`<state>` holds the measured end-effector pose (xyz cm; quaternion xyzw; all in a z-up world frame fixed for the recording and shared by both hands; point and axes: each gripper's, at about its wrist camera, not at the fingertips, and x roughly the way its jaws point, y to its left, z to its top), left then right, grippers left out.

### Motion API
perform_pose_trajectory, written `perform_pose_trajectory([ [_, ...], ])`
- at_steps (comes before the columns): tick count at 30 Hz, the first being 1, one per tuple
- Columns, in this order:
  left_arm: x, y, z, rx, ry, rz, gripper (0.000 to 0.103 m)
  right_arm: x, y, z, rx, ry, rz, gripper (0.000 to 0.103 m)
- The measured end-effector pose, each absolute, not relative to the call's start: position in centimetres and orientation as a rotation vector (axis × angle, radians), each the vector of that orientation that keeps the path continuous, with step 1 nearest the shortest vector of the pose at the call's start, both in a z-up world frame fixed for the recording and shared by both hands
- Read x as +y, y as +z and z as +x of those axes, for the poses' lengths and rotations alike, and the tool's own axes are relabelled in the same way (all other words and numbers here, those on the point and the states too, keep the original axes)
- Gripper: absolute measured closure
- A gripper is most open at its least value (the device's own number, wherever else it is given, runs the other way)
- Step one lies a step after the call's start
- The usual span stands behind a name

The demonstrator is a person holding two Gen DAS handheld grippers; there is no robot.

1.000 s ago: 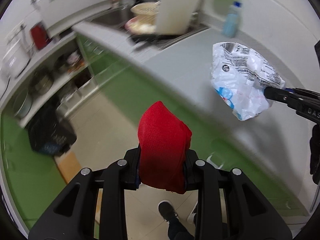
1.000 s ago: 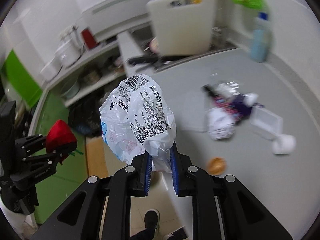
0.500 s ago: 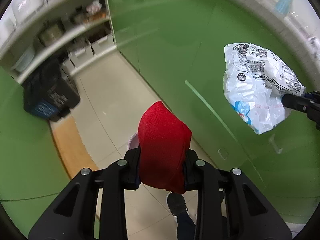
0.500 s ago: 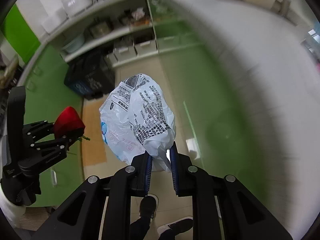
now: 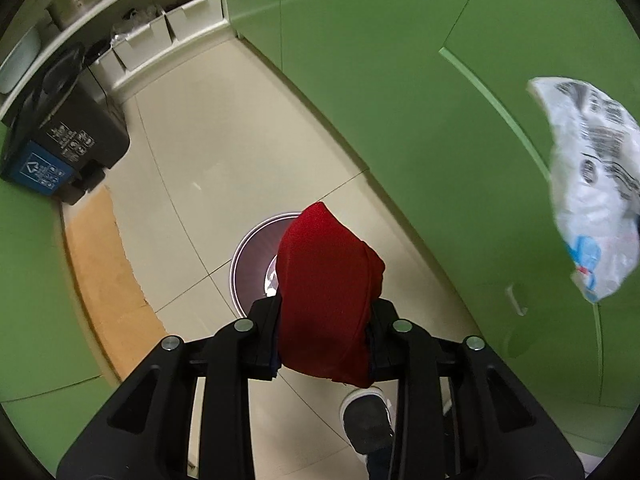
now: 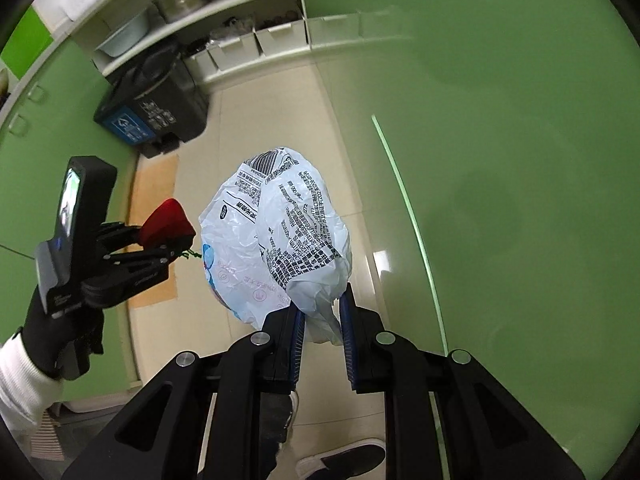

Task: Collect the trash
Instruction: 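Carry the red cloth and plastic bag over the pink wastebasket, open left tool, then open the right tool to drop the plastic bag into the wastebasket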

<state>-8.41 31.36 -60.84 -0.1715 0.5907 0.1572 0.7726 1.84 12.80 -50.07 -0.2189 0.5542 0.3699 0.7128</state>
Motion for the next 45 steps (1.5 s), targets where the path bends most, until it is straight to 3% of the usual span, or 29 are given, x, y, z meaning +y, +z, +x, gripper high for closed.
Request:
perform_pose_trajectory([
  [2,31.5,-62.4,-8.1,1.277,0.345,-0.369,0.067,12.1,-51.5,2.0,1.234,0.817,-0.485,0.086],
  [4,31.7,-63.7,-7.8,1.271,0.349,-0.367,0.055,11.8,-52.6,2.1,1.232,0.816,-0.49,0.086],
  [6,31.9,-64.8,-7.7,1.263,0.356,-0.373,0.022,12.4,-53.8,2.1,1.236,0.814,-0.494,0.086],
  [9,32.4,-65.7,-7.8,1.251,0.374,-0.376,0.003,12.7,-55.1,1.9,1.247,0.813,-0.5,0.086],
  [26,36.0,-62.2,-15.7,1.261,0.491,-0.498,0.003,19.6,-57.8,-1.7,1.269,0.964,-0.568,0.086],
  [40,37.3,-60.2,-23.0,1.227,0.566,-0.539,0.003,26.4,-64.9,-4.9,1.315,1.034,-0.684,0.083],
  [43,37.6,-60.0,-23.7,1.216,0.582,-0.538,0.003,26.9,-66.1,-5.0,1.304,1.027,-0.691,0.064],
  [45,37.9,-59.9,-24.1,1.211,0.592,-0.539,0.003,26.9,-66.2,-5.2,1.289,1.023,-0.682,0.025],
])
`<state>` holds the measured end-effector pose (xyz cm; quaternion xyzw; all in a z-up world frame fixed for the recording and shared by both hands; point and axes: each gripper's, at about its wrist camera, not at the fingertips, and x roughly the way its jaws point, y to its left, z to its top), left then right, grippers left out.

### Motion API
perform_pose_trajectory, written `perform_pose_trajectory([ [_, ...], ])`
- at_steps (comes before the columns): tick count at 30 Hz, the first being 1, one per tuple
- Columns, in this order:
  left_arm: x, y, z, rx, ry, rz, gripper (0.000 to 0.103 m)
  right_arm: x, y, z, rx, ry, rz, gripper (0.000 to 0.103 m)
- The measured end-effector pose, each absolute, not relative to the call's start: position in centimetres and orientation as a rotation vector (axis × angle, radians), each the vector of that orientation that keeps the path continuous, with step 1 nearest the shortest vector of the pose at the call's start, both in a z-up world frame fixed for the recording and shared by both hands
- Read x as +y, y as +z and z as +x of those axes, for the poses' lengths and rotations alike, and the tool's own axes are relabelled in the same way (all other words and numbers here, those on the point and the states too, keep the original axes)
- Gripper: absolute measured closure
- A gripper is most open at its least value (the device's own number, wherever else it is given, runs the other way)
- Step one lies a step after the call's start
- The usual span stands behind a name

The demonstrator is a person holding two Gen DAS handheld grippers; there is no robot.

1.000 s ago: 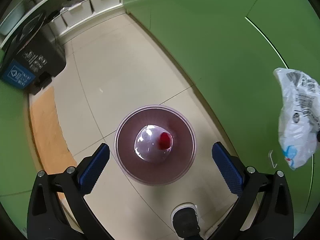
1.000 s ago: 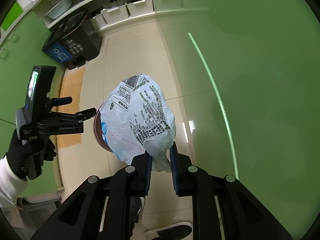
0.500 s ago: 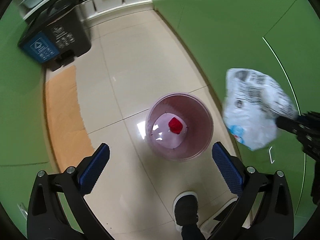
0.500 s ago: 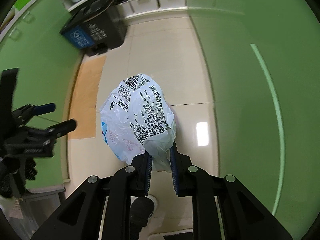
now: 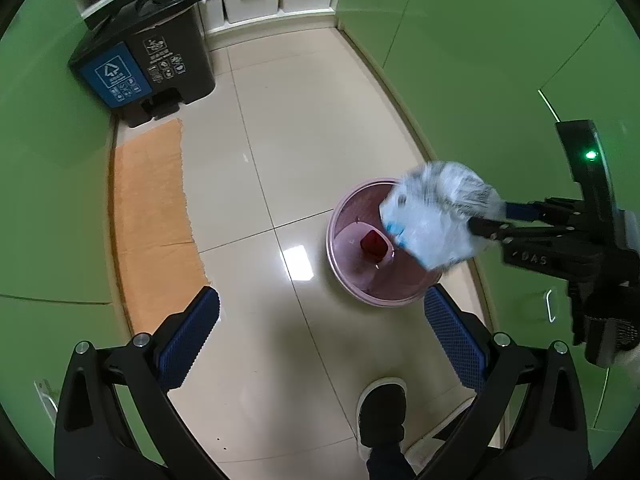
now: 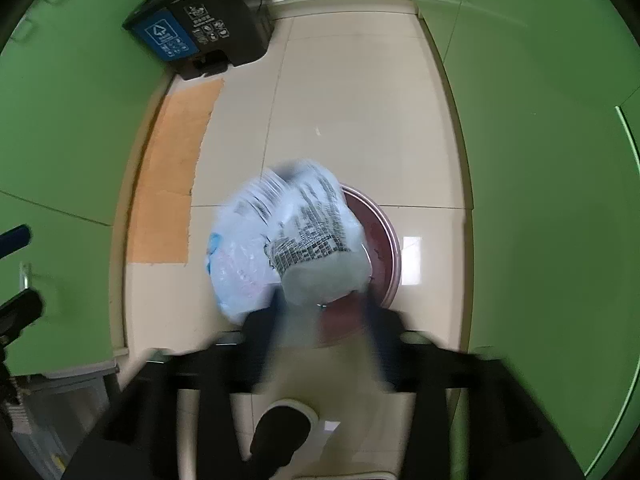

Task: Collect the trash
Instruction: 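Open the right tool to drop the plastic bag into the wastebasket, then swing both tools back up toward the counter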

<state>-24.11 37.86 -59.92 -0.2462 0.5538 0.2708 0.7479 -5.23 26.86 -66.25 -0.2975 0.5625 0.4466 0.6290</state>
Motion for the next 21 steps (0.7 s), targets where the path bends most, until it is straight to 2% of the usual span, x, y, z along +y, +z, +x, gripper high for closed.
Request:
perform_pose_trajectory([
  [2,37.8,-59.8,-24.2,1.208,0.595,-0.537,0.003,26.8,-66.1,-5.5,1.278,1.028,-0.68,0.015],
  [7,37.0,-58.9,-23.7,1.206,0.588,-0.544,0.003,26.2,-64.5,-5.6,1.282,1.017,-0.664,0.006],
  [12,36.0,-56.3,-22.9,1.204,0.574,-0.536,0.003,25.9,-61.1,-5.5,1.27,1.006,-0.638,0.006],
  [21,32.4,-45.3,-20.3,1.193,0.509,-0.491,0.003,22.2,-47.6,-4.7,1.246,0.968,-0.569,0.006],
])
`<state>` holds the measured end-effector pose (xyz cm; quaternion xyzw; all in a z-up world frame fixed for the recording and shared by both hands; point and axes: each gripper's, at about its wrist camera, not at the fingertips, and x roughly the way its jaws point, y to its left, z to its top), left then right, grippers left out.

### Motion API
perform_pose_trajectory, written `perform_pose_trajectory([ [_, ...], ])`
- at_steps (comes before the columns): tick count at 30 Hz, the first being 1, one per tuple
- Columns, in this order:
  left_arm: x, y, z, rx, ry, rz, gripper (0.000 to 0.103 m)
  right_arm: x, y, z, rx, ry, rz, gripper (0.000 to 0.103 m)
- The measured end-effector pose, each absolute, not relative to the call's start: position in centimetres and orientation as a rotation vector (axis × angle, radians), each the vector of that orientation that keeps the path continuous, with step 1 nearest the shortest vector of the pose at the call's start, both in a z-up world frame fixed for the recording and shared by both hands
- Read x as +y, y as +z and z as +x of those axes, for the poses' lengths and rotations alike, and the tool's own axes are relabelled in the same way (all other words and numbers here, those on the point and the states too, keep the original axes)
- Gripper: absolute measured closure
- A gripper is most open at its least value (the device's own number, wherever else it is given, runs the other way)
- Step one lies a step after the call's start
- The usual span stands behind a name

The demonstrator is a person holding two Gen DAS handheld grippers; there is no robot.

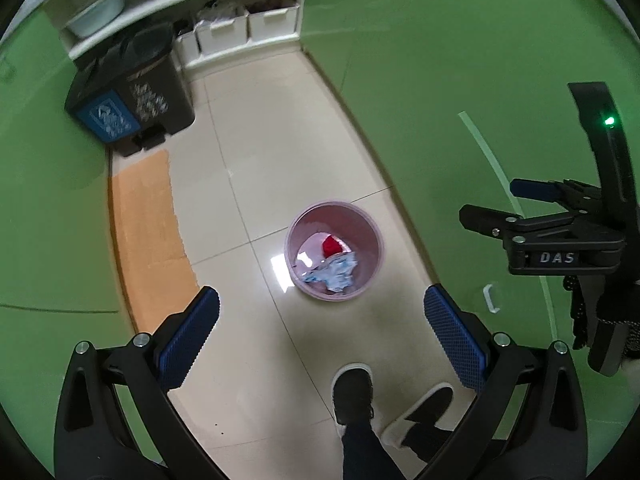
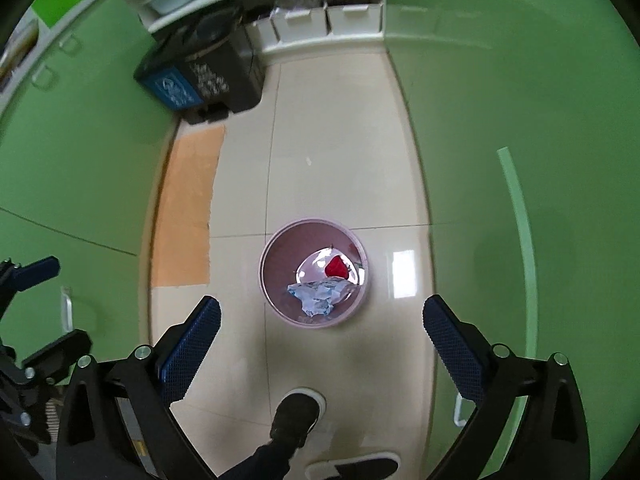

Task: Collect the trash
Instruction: 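Swing both tools back up toward the counter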

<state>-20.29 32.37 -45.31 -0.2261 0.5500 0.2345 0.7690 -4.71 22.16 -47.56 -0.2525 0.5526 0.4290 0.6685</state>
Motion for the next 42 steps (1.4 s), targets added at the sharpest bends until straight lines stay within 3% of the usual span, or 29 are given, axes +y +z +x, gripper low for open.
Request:
perform_pose_trajectory([
  [12,27.6,-24.9,-17.1,1.091,0.418,-0.376,0.003,14.0,-23.4,-4.3,1.093,0.89,-0.4,0.006],
  [19,24.1,-16.8,-15.1,1.018,0.354,-0.29,0.003,6.8,-14.2,-2.7,0.976,0.793,-0.307,0.006],
  [29,16.2,-9.5,-8.7,0.921,0.198,-0.146,0.003,-7.9,-7.8,0.8,0.875,0.511,-0.174,0.006],
  [42,7.2,-10.5,3.4,0.984,0.058,-0.095,0.003,-21.3,-8.1,3.2,0.89,0.317,-0.062,0.006],
])
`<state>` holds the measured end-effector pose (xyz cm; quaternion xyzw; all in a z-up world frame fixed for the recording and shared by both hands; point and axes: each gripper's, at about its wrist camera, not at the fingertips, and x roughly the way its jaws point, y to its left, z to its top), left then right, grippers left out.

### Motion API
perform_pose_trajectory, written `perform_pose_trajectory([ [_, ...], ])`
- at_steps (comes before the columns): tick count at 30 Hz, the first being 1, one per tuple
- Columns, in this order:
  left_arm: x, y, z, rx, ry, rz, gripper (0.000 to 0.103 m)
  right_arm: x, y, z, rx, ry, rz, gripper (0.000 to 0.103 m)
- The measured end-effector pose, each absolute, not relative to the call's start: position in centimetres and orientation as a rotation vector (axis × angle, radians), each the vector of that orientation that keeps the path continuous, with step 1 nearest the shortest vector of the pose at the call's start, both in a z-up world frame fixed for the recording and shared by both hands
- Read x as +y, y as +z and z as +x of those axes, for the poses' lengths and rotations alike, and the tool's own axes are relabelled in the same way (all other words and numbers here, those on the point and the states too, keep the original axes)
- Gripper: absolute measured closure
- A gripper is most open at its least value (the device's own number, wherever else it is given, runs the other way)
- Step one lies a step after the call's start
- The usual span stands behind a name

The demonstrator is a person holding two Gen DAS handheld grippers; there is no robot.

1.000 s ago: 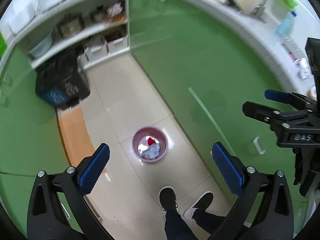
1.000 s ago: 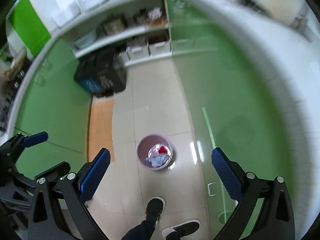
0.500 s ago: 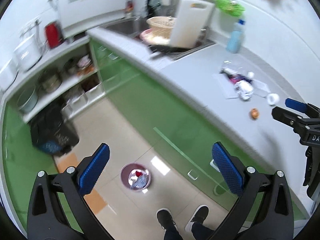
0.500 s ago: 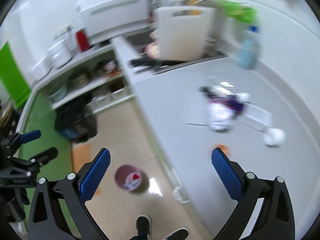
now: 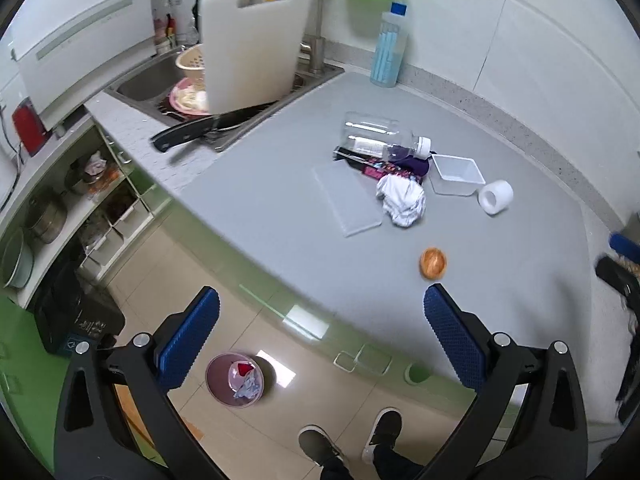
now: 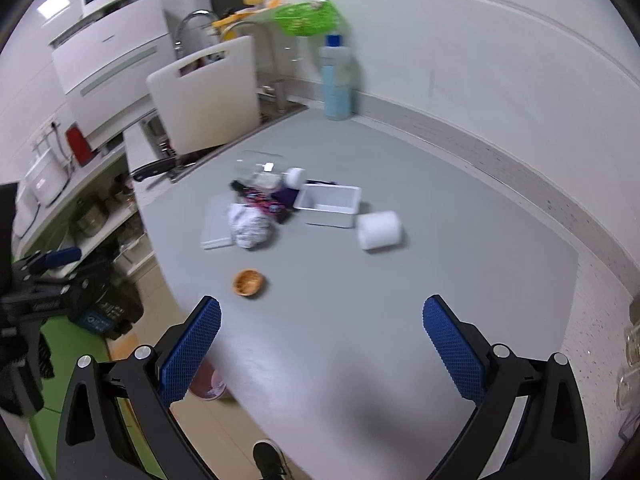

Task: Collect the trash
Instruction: 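Swing both tools back up toward the counter, then grasp the clear plastic tray with the left tool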

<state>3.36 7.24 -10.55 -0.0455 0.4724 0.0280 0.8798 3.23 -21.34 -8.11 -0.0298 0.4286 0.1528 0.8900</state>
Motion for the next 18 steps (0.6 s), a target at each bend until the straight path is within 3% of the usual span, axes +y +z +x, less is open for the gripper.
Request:
perform_pose_trajectory([
  [18,6.6,-17.4,18.6,1.14,0.249,-0.128,0.003,-24.6,-10.4,9.6,0.942,0.38,-0.061,0.006],
])
